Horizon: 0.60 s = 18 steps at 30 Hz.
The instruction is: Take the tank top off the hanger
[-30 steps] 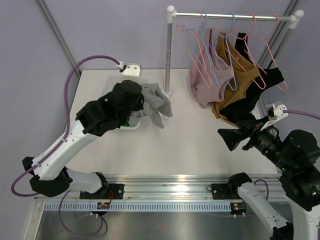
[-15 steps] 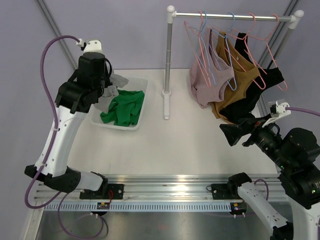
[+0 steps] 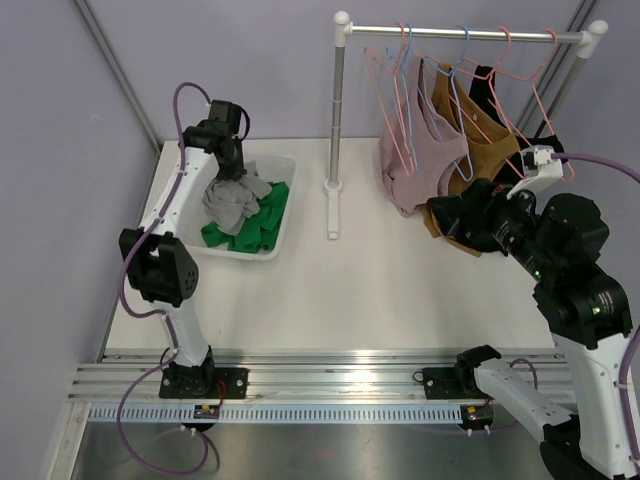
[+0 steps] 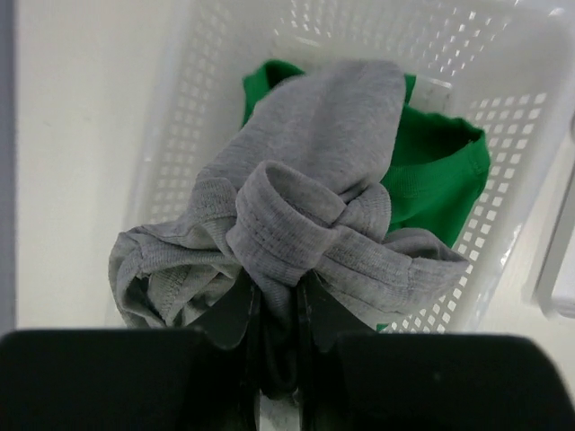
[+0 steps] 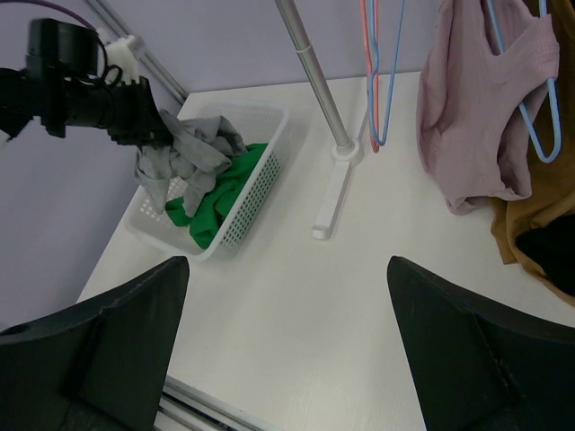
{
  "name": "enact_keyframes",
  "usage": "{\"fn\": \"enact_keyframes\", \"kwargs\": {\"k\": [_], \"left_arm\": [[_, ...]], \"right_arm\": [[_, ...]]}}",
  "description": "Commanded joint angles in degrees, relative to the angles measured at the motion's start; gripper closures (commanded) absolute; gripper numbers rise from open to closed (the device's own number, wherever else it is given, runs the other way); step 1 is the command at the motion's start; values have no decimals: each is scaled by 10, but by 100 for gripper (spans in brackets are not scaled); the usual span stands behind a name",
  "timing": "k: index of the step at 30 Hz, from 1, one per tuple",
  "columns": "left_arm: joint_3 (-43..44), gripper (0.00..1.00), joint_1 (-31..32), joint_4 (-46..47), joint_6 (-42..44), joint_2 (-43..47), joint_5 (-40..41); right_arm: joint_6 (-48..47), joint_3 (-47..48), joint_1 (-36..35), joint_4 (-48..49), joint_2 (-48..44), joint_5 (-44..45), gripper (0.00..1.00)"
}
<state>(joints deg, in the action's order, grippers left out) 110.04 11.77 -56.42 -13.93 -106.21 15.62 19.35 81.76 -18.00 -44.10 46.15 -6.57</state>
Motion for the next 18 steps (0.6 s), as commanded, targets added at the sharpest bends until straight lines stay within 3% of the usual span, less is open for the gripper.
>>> {"fn": "enact_keyframes", "kwargs": {"k": [1,3,6,7,10,12,13,14,18], "left_arm": [[32,83,-3,4,8,-56,-94],[36,78,-3,-8,6,-95,-105],[47,56,-5,-27,3,-118,-106],[52,42,-4,-32,2,-119,-105],[57,25,-5,-39,-1,-75,-110],[61,17,-4,-45,-6,-40,-111],[61,5,-3,-46,-7,5,-110],[60,1,-3,-47,-7,27,-109],[14,1,4,-39,-7,163,-117]], "right_arm": [[2,45,-2,37,30,28,0],[-5,60,-2,31,52,22,0],[-19,67,-3,27,69,13,1],[-25,74,-3,25,72,16,1],[-55,110,-3,-5,95,64,1],[-69,135,-3,-42,123,143,0],[-75,155,-2,-53,132,161,1],[-83,164,-3,-68,147,175,0],[-114,182,-1,-72,177,223,1]]}}
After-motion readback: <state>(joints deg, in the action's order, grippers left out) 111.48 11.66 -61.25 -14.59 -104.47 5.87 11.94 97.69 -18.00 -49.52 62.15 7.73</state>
